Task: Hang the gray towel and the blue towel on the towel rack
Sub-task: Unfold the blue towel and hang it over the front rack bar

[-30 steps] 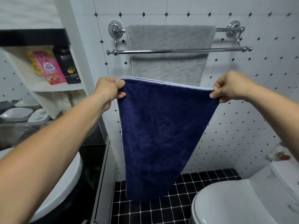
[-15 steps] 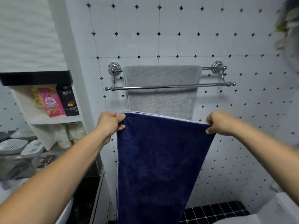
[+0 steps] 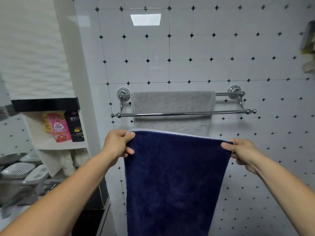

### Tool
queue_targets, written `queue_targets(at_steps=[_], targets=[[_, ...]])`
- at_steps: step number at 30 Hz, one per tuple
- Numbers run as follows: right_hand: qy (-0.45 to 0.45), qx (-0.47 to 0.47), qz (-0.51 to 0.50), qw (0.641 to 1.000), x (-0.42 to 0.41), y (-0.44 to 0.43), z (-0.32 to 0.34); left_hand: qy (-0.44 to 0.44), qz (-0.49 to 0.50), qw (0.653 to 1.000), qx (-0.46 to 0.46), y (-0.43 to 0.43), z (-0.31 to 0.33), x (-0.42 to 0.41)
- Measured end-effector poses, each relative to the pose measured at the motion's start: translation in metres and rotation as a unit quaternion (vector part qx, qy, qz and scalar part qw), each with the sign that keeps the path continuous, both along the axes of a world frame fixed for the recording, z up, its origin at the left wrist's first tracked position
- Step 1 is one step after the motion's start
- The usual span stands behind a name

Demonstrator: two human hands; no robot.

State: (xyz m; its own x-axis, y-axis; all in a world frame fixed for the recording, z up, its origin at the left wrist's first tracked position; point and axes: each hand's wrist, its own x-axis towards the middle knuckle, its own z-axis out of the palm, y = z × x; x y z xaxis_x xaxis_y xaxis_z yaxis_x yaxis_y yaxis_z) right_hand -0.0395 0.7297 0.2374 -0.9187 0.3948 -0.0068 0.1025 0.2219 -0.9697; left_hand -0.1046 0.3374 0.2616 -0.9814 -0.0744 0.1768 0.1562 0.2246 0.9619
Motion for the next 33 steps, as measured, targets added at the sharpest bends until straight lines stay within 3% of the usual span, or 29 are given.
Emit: queue_targets(at_steps=[4,7,10,12,17,20,23,27,31,33], targets=[[0.035,-0.181,0.009,0.983,-0.027,-0.001,0.009,-0.002,0.004,0.999,0.042,0.016,0.008,-0.016],[0.054,-0.23,0.027,0.971,-0.045,-0.001,0.006,-0.019,0.006,0.997,0.079,0.024,0.001,-0.035],[0.062,-0.203,0.073,0.975,-0.057,0.008,0.0,-0.05,0.004,0.988,0.145,0.025,-0.006,-0.058],[0.062,-0.183,0.05,0.98,-0.069,0.012,-0.003,-0.065,-0.008,0.982,0.176,0.029,-0.009,-0.074],[0.064,-0.224,-0.023,0.972,-0.107,0.02,-0.001,-0.054,-0.086,0.98,0.169,0.038,-0.02,-0.11],[0.03,-0.23,-0.024,0.972,-0.126,0.021,-0.002,-0.053,-0.081,0.975,0.202,0.04,-0.025,-0.131],[0.052,-0.257,-0.033,0.964,-0.147,0.018,-0.002,-0.066,-0.057,0.972,0.219,0.048,-0.027,-0.146],[0.144,-0.332,-0.06,0.93,-0.168,0.018,0.009,-0.056,-0.067,0.952,0.293,0.058,-0.018,-0.159],[0.228,-0.386,-0.014,0.894,-0.175,0.018,0.016,-0.026,-0.052,0.91,0.411,0.066,-0.005,-0.16],[0.268,-0.442,0.031,0.856,-0.174,0.021,0.013,-0.004,-0.069,0.892,0.446,0.07,-0.005,-0.155]])
